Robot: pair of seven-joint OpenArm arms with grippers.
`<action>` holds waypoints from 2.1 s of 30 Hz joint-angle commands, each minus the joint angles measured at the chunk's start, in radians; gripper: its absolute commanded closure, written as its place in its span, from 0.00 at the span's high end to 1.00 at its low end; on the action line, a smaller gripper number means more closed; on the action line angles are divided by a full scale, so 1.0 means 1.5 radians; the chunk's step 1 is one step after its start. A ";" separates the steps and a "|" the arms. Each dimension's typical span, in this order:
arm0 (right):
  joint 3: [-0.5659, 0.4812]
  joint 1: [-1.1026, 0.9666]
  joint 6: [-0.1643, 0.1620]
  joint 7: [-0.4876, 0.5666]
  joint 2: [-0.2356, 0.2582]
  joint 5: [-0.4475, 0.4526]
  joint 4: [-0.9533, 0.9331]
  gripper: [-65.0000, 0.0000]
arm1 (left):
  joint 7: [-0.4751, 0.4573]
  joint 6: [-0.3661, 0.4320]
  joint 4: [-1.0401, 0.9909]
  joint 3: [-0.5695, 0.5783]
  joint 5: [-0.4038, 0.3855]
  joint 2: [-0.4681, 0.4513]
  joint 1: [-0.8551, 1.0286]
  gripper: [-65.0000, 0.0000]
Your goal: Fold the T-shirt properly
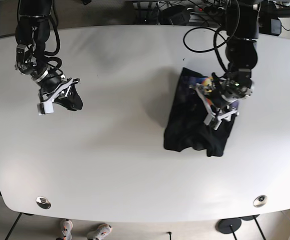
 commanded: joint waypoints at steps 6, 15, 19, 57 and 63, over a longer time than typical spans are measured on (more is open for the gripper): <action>0.005 0.017 0.005 -0.005 0.005 0.012 0.027 0.16 | 0.057 -0.091 -0.081 -0.127 0.048 -0.162 0.026 0.63; 0.005 -0.011 0.004 -0.005 0.005 0.011 0.072 0.16 | -0.123 -0.129 -0.354 -0.207 0.048 -0.342 0.028 0.63; 0.002 -0.014 0.004 -0.006 0.005 0.011 0.087 0.16 | -0.189 -0.129 -0.412 -0.207 0.047 -0.392 0.025 0.63; 0.156 -0.426 0.013 0.280 -0.125 -0.289 0.201 0.16 | -0.193 0.036 0.404 -0.137 0.134 0.269 0.595 0.58; 0.148 -0.587 0.013 0.288 -0.126 -0.286 0.224 0.16 | -0.193 0.168 0.398 -0.130 0.136 0.298 0.785 0.43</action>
